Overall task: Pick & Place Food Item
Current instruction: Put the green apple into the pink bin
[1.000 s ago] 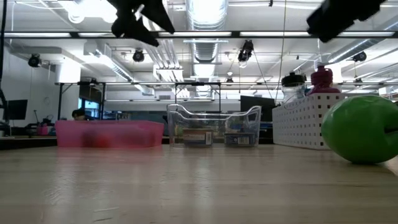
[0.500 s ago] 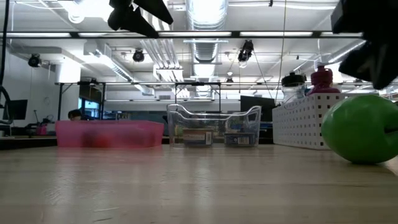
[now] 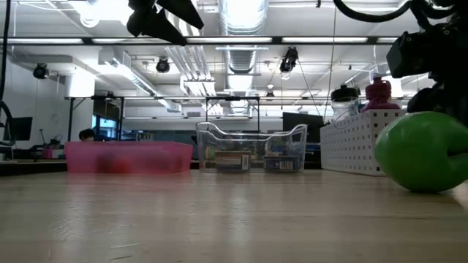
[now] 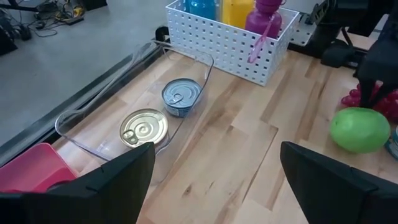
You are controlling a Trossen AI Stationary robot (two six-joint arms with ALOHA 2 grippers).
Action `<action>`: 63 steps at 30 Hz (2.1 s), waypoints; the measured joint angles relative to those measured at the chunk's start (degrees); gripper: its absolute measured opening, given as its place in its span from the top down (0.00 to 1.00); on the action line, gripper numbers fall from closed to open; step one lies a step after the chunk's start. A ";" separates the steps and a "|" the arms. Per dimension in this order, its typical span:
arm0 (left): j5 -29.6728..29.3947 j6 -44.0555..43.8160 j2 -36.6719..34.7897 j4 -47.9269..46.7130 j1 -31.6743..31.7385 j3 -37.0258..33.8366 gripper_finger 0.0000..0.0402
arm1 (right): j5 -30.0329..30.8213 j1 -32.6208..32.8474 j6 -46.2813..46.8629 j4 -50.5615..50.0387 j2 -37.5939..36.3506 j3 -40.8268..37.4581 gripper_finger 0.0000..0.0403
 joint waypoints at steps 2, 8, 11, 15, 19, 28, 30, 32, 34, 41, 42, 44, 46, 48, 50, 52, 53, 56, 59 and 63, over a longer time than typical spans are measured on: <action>0.13 0.00 0.00 0.00 0.00 0.00 0.12 | 0.06 0.00 -0.93 0.99 1.58 0.39 0.98; 0.13 0.00 0.00 -0.02 0.00 0.00 0.13 | 1.04 -0.13 -1.94 3.50 6.16 1.81 0.98; 0.13 0.02 0.00 -0.02 0.00 0.00 0.14 | 2.12 -0.84 -2.88 7.09 8.87 1.98 0.98; 0.11 0.02 0.00 -0.02 0.00 0.00 0.13 | 2.25 -2.90 -6.02 12.74 12.23 1.98 0.98; 0.13 0.04 0.00 -0.04 0.00 0.00 0.12 | 2.27 -5.69 -9.31 16.62 14.82 2.50 0.98; 0.13 0.20 0.00 -0.22 0.00 -0.22 0.10 | 2.34 -11.21 -18.76 21.35 21.60 7.31 0.98; 0.12 0.20 0.00 -0.22 0.00 -0.22 0.11 | 2.33 -11.89 -20.29 21.37 23.19 8.81 0.98; 0.12 0.20 0.00 -0.22 0.00 -0.22 0.11 | 2.33 -12.49 -21.59 21.35 24.66 10.59 0.98; 0.12 0.20 0.00 -0.22 0.00 -0.22 0.12 | 2.32 -12.72 -23.05 21.56 26.09 12.65 0.98; 0.11 0.20 0.00 -0.22 0.00 -0.24 0.14 | 2.18 -12.88 -27.14 21.39 30.40 20.48 0.98; 0.11 0.20 0.00 -0.22 0.00 -0.24 0.14 | 2.20 -12.96 -27.62 21.30 30.88 21.39 0.98; 0.11 0.18 0.00 -0.22 0.00 -0.24 0.13 | 2.29 -12.96 -28.66 20.97 31.77 23.14 0.98; 0.11 0.20 0.00 -0.22 0.00 -0.24 0.13 | 2.29 -12.94 -29.31 20.71 32.01 24.05 0.98; 0.11 0.36 0.00 -0.22 0.00 -0.26 0.13 | 2.29 -12.92 -29.82 20.86 32.28 24.93 0.98; 0.11 1.23 0.00 -0.22 0.00 -0.26 0.12 | 2.69 -12.92 -30.24 20.56 32.17 25.13 0.98; 0.11 1.40 0.00 -0.20 0.00 -0.26 0.12 | 3.86 -12.92 -30.27 20.78 32.10 25.39 0.98; 0.11 1.40 0.00 -0.22 0.00 -0.26 0.12 | 4.08 -12.94 -30.29 20.83 32.05 25.43 0.98; 0.11 1.51 0.00 -0.21 0.00 -0.26 0.13 | 4.17 -12.92 -30.25 20.76 31.84 25.28 0.98; 0.11 1.51 0.00 -0.22 0.00 -0.26 0.14 | 4.13 -12.85 -30.27 19.79 31.39 25.15 0.98; 0.11 1.51 0.00 -0.21 0.00 -0.28 0.13 | 4.15 -11.85 -30.88 17.40 29.12 25.94 0.98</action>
